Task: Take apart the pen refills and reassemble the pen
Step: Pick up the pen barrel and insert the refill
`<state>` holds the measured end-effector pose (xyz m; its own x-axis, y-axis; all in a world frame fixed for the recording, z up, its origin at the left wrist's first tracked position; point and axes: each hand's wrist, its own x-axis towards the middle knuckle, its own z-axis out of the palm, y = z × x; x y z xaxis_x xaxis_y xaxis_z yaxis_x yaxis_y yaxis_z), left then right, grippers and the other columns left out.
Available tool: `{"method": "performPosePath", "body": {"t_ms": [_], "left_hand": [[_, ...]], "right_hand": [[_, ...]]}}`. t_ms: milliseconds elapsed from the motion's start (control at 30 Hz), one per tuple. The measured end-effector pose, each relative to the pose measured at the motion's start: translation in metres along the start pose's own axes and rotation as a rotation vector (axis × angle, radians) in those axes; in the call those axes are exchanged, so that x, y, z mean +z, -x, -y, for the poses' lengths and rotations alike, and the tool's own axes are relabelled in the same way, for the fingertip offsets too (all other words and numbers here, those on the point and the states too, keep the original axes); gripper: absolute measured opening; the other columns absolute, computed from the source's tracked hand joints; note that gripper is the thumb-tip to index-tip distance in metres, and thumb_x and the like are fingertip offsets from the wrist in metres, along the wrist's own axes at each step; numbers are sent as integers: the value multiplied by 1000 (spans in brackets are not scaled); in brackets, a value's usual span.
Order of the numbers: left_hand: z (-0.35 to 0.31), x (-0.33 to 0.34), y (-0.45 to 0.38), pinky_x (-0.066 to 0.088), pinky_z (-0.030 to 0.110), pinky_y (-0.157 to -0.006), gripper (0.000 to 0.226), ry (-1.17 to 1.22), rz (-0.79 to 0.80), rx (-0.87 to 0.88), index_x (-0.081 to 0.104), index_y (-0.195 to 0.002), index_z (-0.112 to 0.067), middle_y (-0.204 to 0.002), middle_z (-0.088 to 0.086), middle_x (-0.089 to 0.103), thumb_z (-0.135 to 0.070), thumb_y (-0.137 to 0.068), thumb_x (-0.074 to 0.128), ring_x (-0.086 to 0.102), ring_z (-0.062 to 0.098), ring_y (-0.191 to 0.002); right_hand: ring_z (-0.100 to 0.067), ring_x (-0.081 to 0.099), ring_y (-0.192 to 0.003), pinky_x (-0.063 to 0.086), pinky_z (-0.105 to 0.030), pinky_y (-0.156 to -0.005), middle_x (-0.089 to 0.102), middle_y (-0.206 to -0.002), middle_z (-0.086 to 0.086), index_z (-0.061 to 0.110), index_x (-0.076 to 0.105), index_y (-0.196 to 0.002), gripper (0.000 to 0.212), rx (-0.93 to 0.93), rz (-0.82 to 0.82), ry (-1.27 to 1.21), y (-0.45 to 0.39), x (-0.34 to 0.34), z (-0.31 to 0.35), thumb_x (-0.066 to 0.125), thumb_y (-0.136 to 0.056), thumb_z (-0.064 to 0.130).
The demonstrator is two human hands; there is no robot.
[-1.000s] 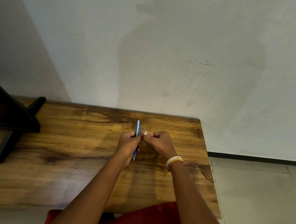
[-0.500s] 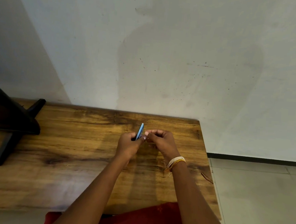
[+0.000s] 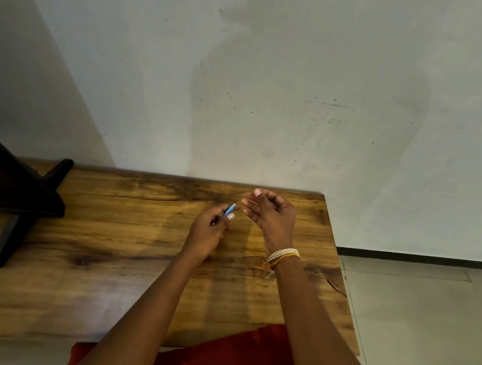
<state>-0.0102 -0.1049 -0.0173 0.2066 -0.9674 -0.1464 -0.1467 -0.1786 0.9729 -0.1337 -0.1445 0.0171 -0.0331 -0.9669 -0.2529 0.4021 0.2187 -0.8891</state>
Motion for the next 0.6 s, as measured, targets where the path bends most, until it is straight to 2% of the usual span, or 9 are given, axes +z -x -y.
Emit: {"method": "performPosePath", "body": {"t_ms": [67, 167, 267, 367, 433, 533, 600], "left_hand": [[-1, 1, 0, 48, 25, -67, 30, 21, -3, -5, 60, -120, -21, -84, -6, 63, -14, -92, 54, 58, 8, -75], [0, 0, 0, 48, 24, -69, 28, 6, -13, 15, 60, -119, -21, -86, -6, 63, -14, -92, 54, 58, 7, -74], [2, 0, -2, 48, 14, -62, 28, 8, -22, 24, 61, -120, -17, -92, -2, 62, -14, -92, 54, 57, 6, -74], [3, -1, -2, 46, 6, -54, 26, 33, -28, 26, 62, -116, -19, -85, -6, 61, -13, -92, 54, 55, 6, -71], [3, -1, -2, 46, 8, -55, 24, 42, -32, 24, 61, -112, -25, -79, -7, 61, -12, -92, 54, 55, 4, -68], [5, -2, -2, 49, 21, -63, 25, 42, -26, 18, 61, -113, -23, -78, -6, 61, -12, -92, 54, 56, 5, -71], [5, -2, -3, 48, 23, -64, 25, 42, -23, 20, 60, -113, -25, -79, -5, 61, -13, -92, 54, 56, 6, -72]], "right_hand": [[-21, 74, -68, 60, -30, -58, 73, -86, -15, 3, 61, -93, 6, 0, 28, 22, 1, 0, 0, 63, -90, 8], [-23, 74, -69, 60, -31, -55, 73, -86, -15, 3, 56, -97, 9, -12, 58, 77, 2, 1, 0, 60, -93, 10], [-23, 75, -70, 59, -30, -53, 74, -85, -14, 7, 55, -94, 6, -27, 70, 115, 3, 1, -1, 58, -94, 12], [-23, 75, -72, 58, -30, -53, 74, -84, -13, 9, 55, -93, 5, -30, 82, 141, 2, 2, -2, 58, -95, 13], [-23, 75, -73, 58, -30, -53, 74, -83, -12, 9, 55, -93, 5, -29, 94, 149, 3, 2, -2, 57, -95, 13], [-24, 75, -75, 58, -31, -54, 74, -84, -14, 7, 54, -95, 6, -38, 106, 160, 3, 2, -1, 57, -95, 12], [-25, 75, -75, 59, -31, -55, 73, -85, -15, 7, 54, -95, 6, -42, 110, 161, 3, 3, -1, 56, -95, 12]]}}
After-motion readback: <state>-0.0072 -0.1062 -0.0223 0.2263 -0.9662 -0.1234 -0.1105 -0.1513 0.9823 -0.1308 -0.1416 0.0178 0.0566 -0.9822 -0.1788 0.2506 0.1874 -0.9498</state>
